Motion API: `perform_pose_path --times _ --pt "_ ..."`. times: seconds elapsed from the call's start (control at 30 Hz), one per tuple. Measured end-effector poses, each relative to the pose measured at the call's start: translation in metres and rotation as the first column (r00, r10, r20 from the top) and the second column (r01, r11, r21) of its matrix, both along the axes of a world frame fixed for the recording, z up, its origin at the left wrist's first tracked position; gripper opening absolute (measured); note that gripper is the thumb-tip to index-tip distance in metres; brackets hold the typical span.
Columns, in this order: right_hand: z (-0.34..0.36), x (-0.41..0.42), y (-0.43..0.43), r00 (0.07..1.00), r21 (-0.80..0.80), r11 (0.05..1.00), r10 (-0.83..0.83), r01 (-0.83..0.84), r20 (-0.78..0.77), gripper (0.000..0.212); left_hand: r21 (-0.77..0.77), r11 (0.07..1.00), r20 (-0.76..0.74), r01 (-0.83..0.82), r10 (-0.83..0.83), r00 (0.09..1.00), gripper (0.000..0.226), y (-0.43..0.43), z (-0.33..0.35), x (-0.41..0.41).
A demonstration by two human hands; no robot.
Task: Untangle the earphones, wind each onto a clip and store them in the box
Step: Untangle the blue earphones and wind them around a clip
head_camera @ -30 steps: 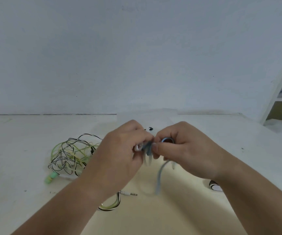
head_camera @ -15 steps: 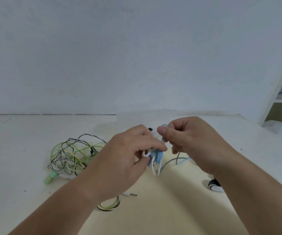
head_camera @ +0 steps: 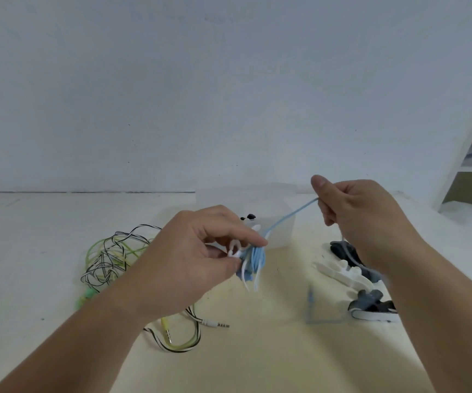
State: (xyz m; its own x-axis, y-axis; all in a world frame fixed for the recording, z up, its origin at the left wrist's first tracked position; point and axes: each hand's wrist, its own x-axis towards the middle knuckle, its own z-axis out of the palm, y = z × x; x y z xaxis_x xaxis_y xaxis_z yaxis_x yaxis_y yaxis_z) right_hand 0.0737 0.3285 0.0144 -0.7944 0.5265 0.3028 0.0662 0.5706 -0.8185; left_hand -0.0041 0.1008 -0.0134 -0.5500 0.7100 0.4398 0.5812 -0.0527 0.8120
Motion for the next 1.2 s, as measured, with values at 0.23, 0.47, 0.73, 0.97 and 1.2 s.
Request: perform_pose_path --times 0.23,0.47,0.73,0.97,1.2 --pt "-0.006 -0.009 0.002 0.995 0.061 0.994 -0.094 0.092 0.03 0.048 0.19 0.976 0.191 0.108 -0.144 0.971 0.033 -0.003 0.005 -0.002" --pt "-0.004 -0.001 -0.022 0.884 -0.153 0.881 0.412 -0.448 -0.219 0.036 0.184 0.978 0.23 0.102 -0.144 0.962 0.036 -0.001 0.006 0.0" --pt "-0.002 0.003 -0.025 0.867 -0.24 0.842 0.498 -0.483 0.003 0.019 0.142 0.99 0.208 0.008 -0.038 0.977 0.035 -0.001 0.004 -0.001" --pt "-0.012 -0.005 -0.028 0.881 -0.176 0.885 0.455 -0.43 0.134 0.031 0.178 0.984 0.184 0.016 -0.05 0.982 0.037 0.002 0.003 0.001" --pt "-0.018 -0.001 -0.047 0.719 -0.142 0.78 0.619 -0.609 0.316 0.031 0.259 0.946 0.247 -0.196 0.132 0.96 0.04 0.003 0.001 -0.002"
